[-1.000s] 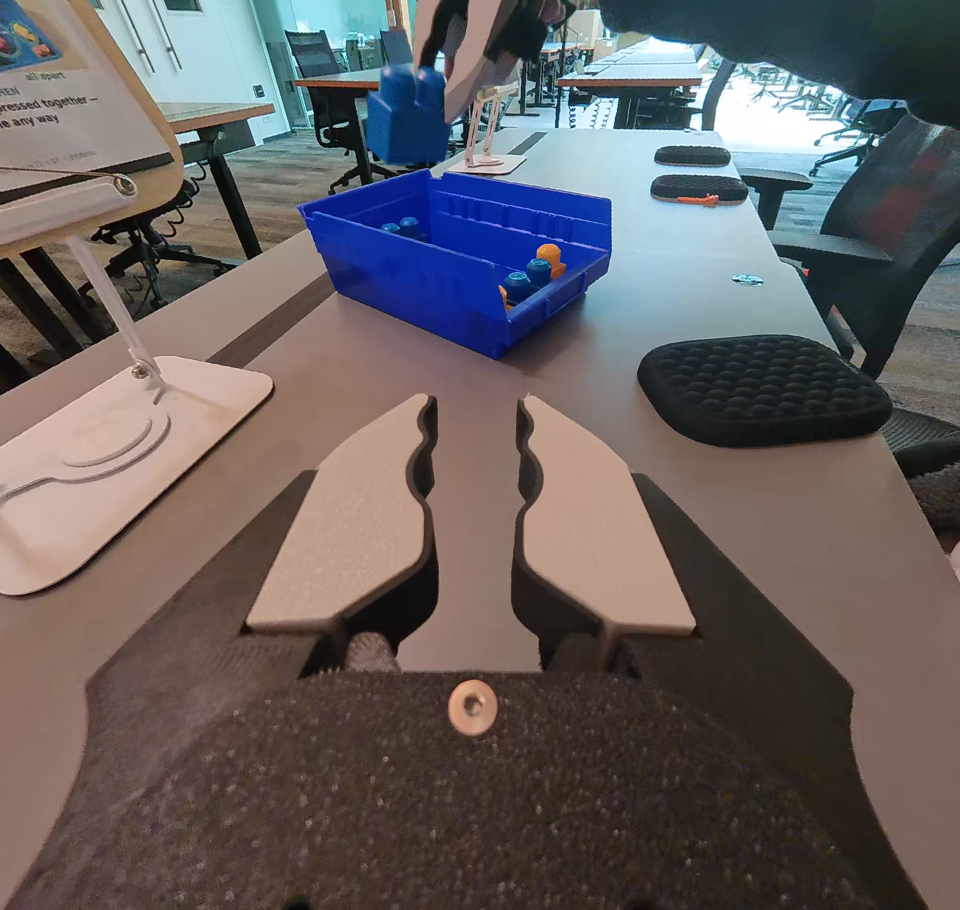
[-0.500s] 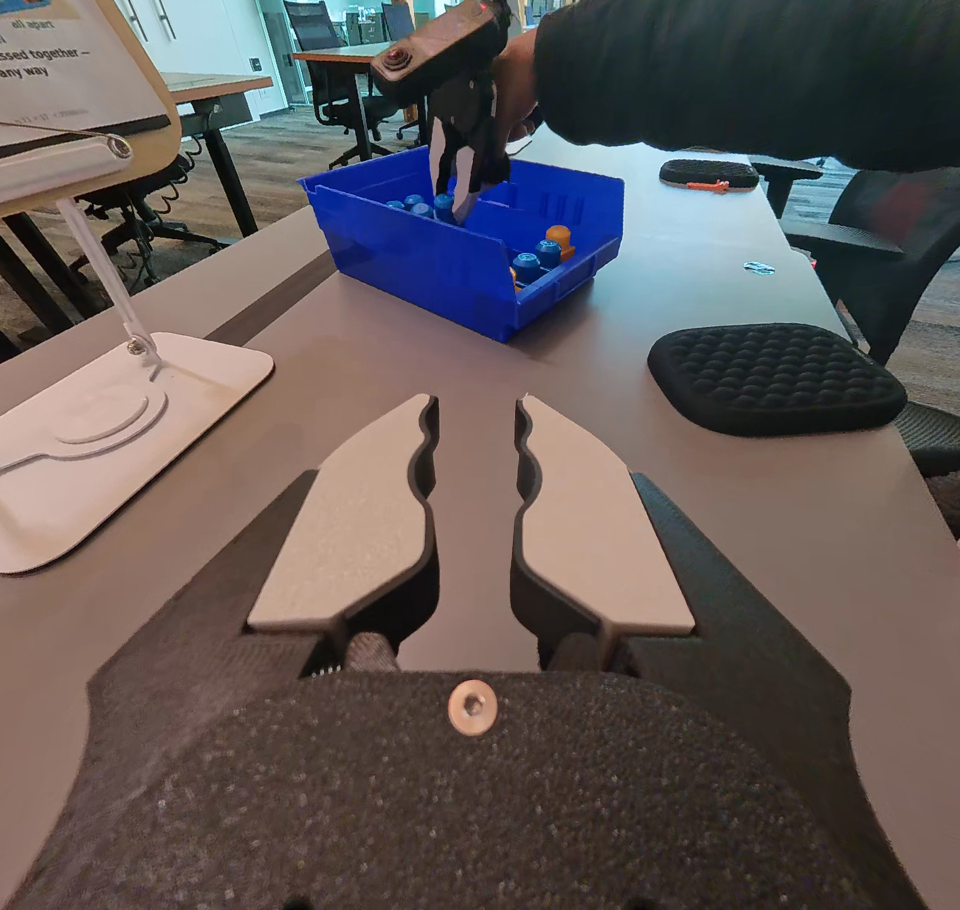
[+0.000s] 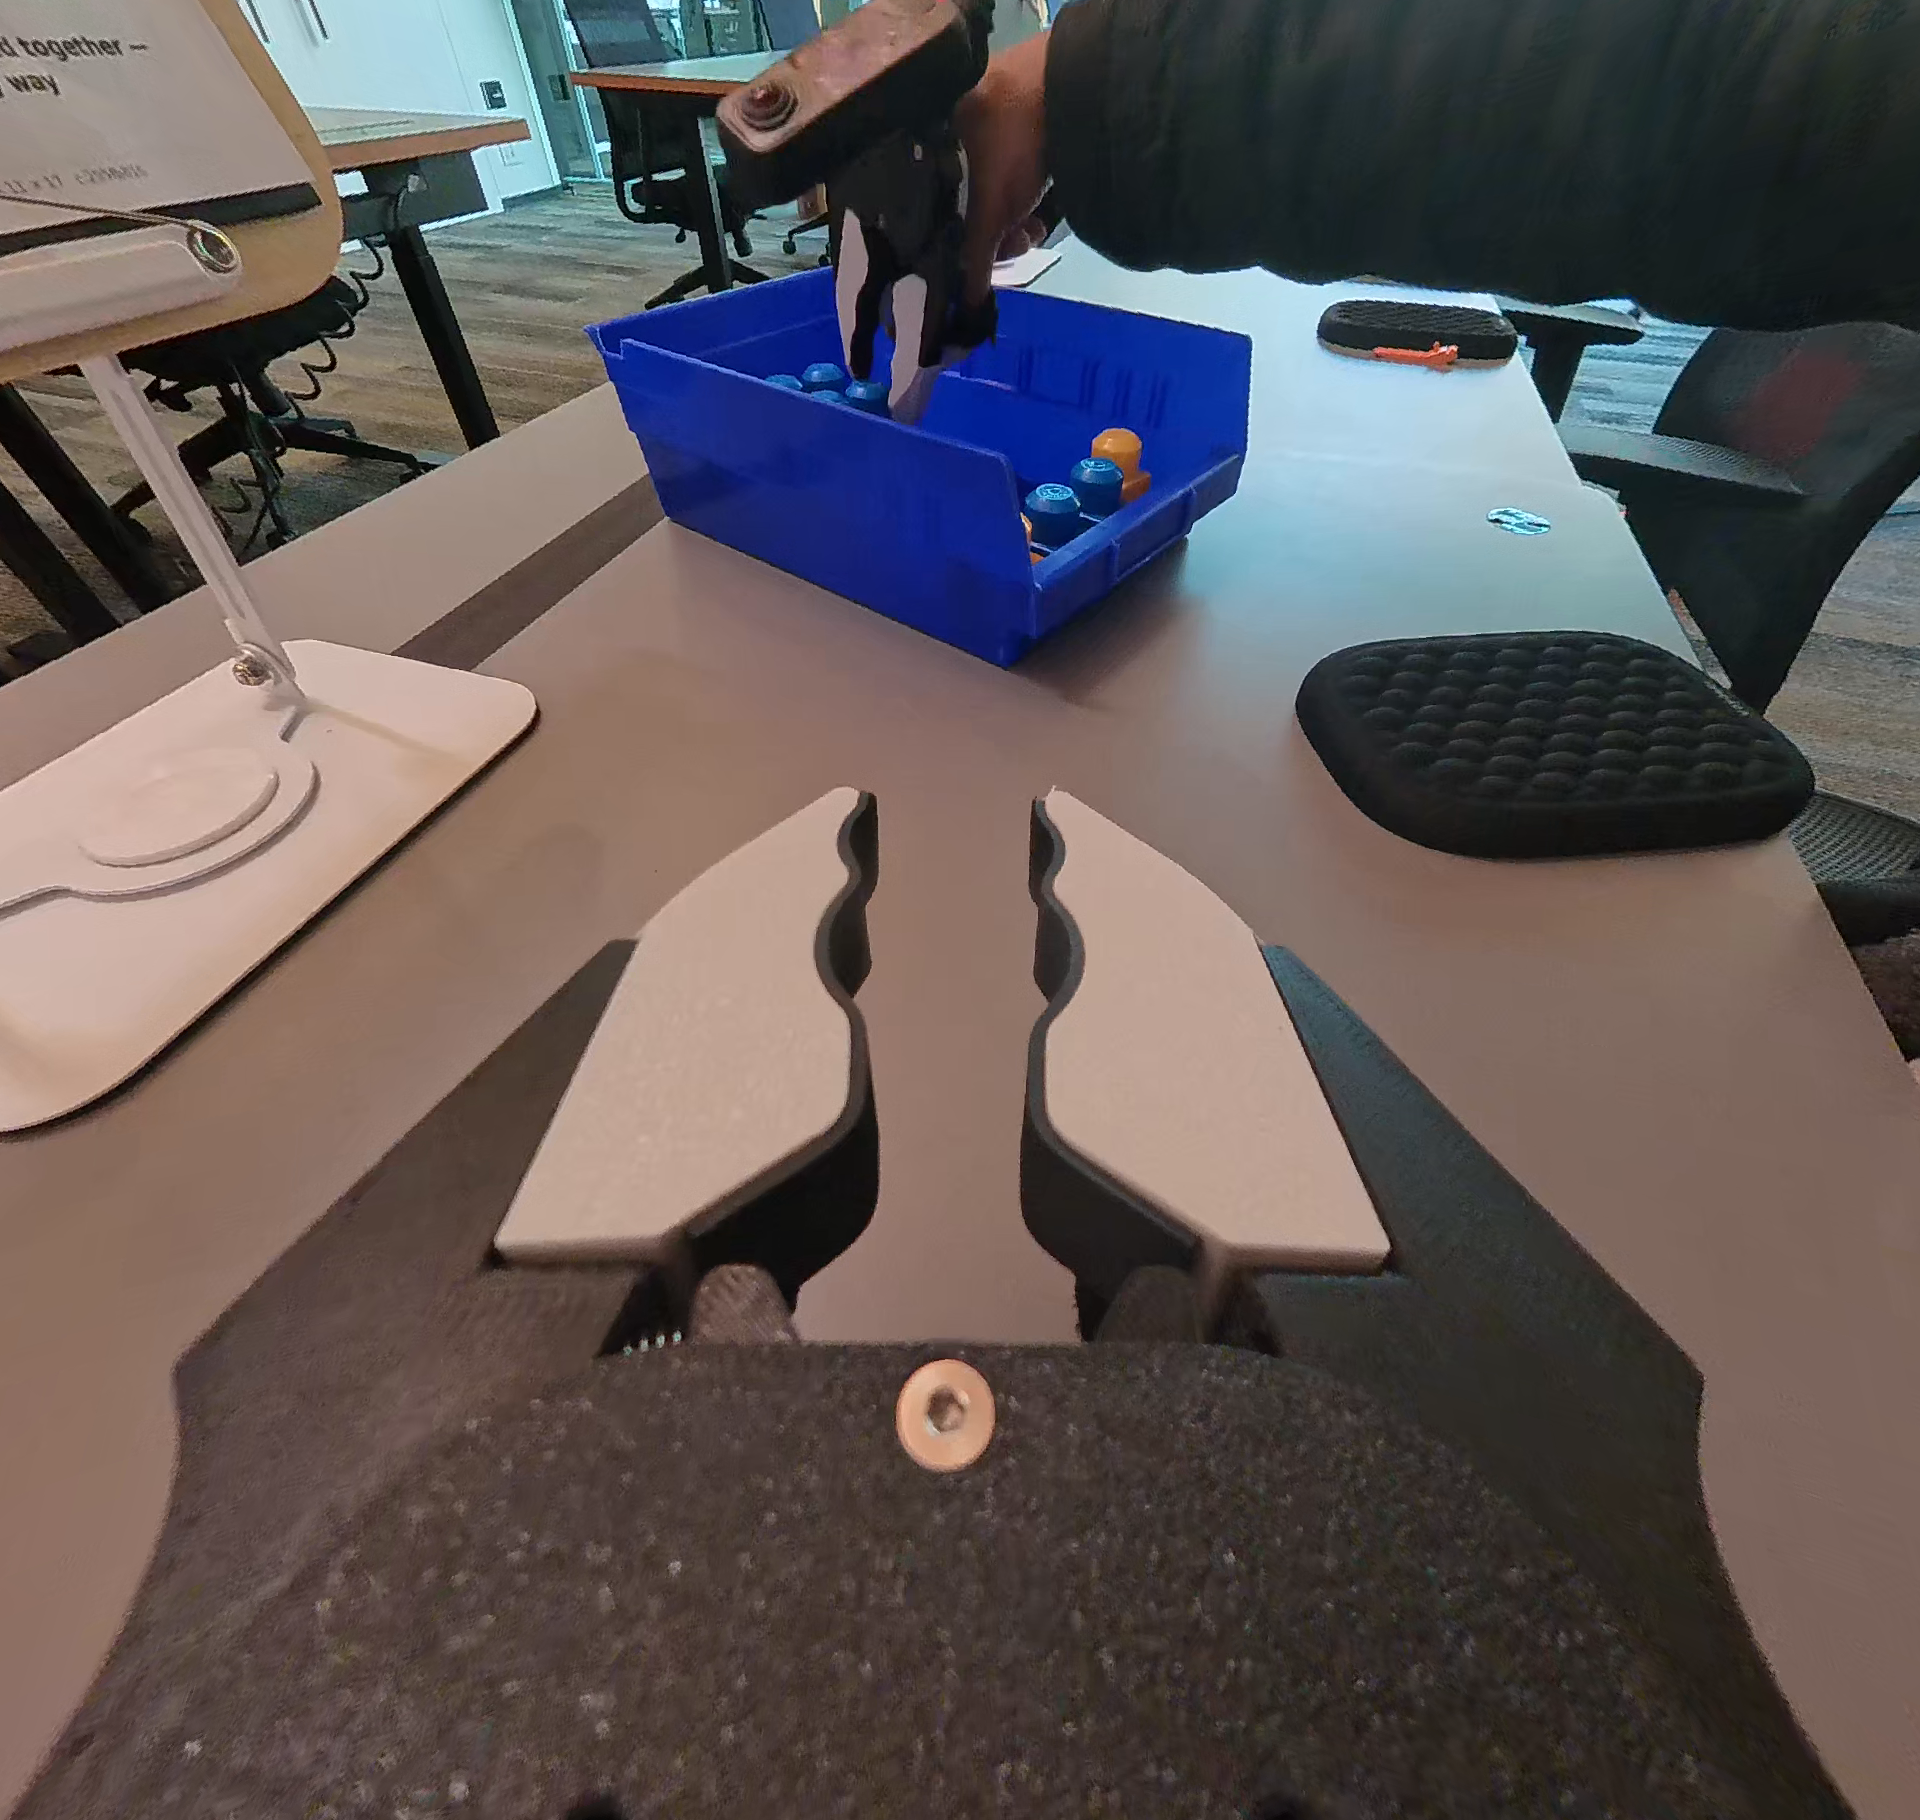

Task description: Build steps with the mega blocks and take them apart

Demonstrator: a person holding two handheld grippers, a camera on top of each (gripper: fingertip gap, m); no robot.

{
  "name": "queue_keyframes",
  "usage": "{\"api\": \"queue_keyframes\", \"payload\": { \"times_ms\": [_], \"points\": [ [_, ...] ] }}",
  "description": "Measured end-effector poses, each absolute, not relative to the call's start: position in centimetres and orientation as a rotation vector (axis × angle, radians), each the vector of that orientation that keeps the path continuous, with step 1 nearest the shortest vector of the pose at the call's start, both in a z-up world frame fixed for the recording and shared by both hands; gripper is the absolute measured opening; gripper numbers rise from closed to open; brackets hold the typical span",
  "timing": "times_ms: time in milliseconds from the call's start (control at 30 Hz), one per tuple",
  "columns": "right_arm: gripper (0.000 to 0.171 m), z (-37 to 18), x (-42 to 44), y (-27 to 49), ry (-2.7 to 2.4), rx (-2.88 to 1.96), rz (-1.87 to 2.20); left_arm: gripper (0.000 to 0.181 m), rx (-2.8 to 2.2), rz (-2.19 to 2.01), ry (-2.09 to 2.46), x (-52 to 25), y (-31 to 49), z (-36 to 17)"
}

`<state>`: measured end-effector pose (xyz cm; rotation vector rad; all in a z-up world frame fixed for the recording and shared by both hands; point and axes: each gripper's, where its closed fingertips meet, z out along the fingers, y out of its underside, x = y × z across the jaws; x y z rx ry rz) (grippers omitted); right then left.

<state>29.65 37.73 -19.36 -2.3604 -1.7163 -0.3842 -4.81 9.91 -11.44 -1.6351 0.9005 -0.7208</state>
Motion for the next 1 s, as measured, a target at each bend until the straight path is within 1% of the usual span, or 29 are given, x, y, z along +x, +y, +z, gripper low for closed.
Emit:
{"api": "queue_keyframes", "payload": {
  "times_ms": [133, 267, 400, 500, 600, 733, 800, 900, 1000],
  "points": [
    [0.044, -16.5, 28.1, 37.8, -1.622, -2.279, -0.345, 0.027, -1.631, -0.72, 0.899, -4.8, 9.9, -11.3],
    [0.038, -10.3, 22.5, 37.5, -1.37, -2.069, -0.147, 0.027, -1.626, -0.718, 0.894, -4.8, 9.9, -11.1],
    [0.035, -3.4, 15.4, 33.9, -1.122, -1.825, 0.182, 0.027, -1.621, -0.714, 0.89, -4.8, 9.8, -10.9],
    [0.028, 0.0, 10.9, 29.9, -0.935, -1.71, 0.444, 0.027, -1.616, -0.71, 0.885, -4.9, 9.8, -10.7],
    [0.023, 0.3, 7.3, 25.8, -0.827, -1.633, 0.628, 0.027, -1.603, -0.698, 0.868, -5.2, 9.9, -10.1],
    [0.012, -2.1, 4.5, 22.3, -0.725, -1.564, 0.724, 0.027, -1.584, -0.678, 0.805, -6.4, 10.3, -8.7],
    [0.002, -3.5, 4.0, 21.7, -0.676, -1.546, 0.743, 0.027, -1.579, -0.626, 0.775, -7.6, 10.6, -7.6],
    [0.0, -5.7, 3.5, 21.6, -0.677, -1.576, 0.763, 0.027, -1.575, -0.522, 0.717, -10.9, 10.9, -5.3],
    [0.0, -6.0, 3.8, 21.7, -0.693, -1.576, 0.753, 0.028, -1.624, -0.341, 0.652, -16.6, 11.4, -3.7]
  ]
}}
